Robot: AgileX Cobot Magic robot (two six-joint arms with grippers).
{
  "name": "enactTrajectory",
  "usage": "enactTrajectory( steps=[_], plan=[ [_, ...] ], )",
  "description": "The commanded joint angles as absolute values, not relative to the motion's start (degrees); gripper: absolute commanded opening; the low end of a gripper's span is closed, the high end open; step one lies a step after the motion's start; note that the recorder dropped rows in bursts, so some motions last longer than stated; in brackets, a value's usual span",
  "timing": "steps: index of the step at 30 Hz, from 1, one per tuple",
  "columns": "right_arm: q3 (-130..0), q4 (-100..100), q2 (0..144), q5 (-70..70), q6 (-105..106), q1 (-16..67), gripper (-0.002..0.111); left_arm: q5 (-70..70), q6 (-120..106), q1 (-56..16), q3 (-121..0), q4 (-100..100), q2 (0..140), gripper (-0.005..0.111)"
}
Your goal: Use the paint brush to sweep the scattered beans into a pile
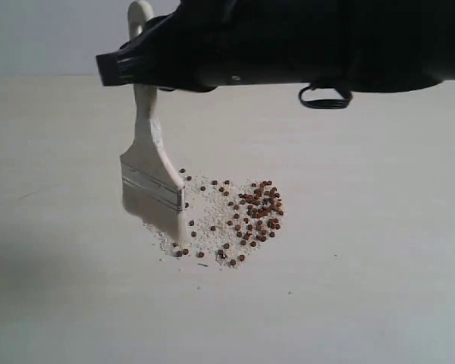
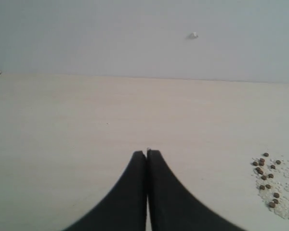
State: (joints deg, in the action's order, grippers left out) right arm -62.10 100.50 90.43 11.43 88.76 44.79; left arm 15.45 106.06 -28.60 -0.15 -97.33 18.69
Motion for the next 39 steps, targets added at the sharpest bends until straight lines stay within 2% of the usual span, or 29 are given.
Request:
enactTrajectory(
  steps=[1,8,11,15,20,26,31,39],
  plan=[
    [-67.13,99.95,94.50,5.39,92.76,49.80,0.000,16.61,106.67,-28.55,0.00,-96.38,18.48,0.000],
    [-78.33,99.95,100.04,-5.63,95.68,57.06,0.000,16.61,106.67,-28.55,0.00,-96.38,18.48,0.000],
    [-82.90,96.84,101.60,-16.47,89.83,59.77,0.000,16.61,106.67,-28.55,0.00,-96.38,18.48,0.000],
    [-84.27,84.71,102.23,-31.45,70.45,62.40,0.000,16.61,106.67,-28.55,0.00,-96.38,18.48,0.000],
    [-84.27,76.36,102.23,-32.16,63.14,64.12,0.000,16.47,106.67,-28.66,0.00,-96.38,18.39,0.000],
    [-84.27,77.37,102.74,-41.66,57.96,67.36,0.000,14.69,106.67,-21.11,0.00,-96.38,12.84,0.000],
    [-84.27,75.13,104.44,-41.73,58.24,68.99,0.000,14.69,106.67,-16.39,0.00,-96.38,4.81,0.000],
    [-84.27,79.10,109.78,-45.18,55.17,70.59,0.000,14.69,106.67,-15.08,0.00,-96.53,0.00,0.000]
  ],
)
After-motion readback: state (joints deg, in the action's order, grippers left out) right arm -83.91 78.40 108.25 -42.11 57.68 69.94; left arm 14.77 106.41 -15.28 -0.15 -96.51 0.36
